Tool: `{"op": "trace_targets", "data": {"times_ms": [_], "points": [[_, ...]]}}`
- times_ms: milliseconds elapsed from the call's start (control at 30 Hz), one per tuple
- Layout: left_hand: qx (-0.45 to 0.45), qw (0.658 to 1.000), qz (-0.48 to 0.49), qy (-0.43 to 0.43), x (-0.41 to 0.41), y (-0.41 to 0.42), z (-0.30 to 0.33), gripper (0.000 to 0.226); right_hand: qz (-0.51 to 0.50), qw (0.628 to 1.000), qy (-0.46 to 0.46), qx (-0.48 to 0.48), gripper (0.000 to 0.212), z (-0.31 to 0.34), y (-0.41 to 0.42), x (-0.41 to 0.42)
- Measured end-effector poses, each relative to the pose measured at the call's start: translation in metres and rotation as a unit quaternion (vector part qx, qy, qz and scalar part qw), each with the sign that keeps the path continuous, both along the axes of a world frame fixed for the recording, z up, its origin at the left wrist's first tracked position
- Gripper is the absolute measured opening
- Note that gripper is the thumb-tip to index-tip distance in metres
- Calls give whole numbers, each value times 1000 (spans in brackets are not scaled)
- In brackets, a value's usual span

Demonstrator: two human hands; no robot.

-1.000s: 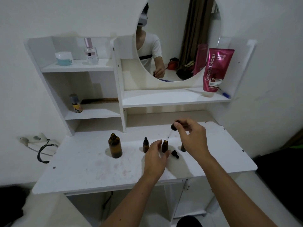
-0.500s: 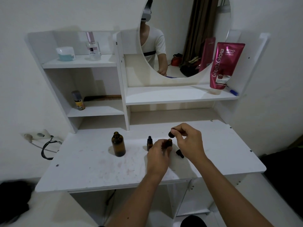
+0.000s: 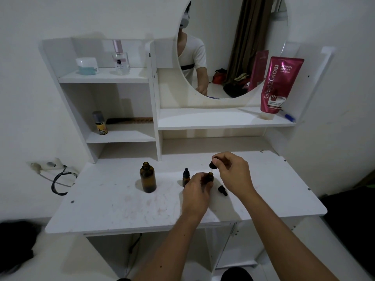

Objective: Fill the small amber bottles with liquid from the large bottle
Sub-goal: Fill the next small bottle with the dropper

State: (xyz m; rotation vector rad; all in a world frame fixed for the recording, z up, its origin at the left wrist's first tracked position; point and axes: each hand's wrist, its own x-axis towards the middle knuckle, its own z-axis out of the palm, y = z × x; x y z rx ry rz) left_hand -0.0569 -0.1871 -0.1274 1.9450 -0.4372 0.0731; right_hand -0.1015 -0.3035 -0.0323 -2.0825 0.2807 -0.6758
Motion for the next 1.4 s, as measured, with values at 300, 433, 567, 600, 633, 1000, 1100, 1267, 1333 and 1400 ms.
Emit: {"op": "trace_targets", "data": {"times_ms": [300,433,567,600,633,1000,1100,1267,1333,1400], "points": [[-45,998,3,35,-19,23,7,29,-27,998,-51,-13,12,37,7,-20],[-66,997,14,43,-27,56,8,32,-14,997,-73,-27,12,48,20,-22],[-73,997,19,15,-23,102,15,22,21,996,-84,-22,12,51,48,-15],[-73,997,38,9,-20,113,17,18,30,996,-83,-15,12,53,57,-12],[-72,995,64,3,-17,125,18,14,37,996,-82,-7,13,54,65,-9],[-57,989,131,23,29,177,24,69,100,986,-105,77,15,70,133,31],[-55,993,101,36,36,176,17,64,108,986,-110,71,14,71,139,38],[-55,993,97,44,40,176,15,48,122,986,-102,43,14,63,143,49],[-55,993,96,41,40,177,15,48,126,987,-95,24,15,58,145,53],[-54,993,96,35,41,177,14,48,131,987,-92,2,16,52,147,57]]}}
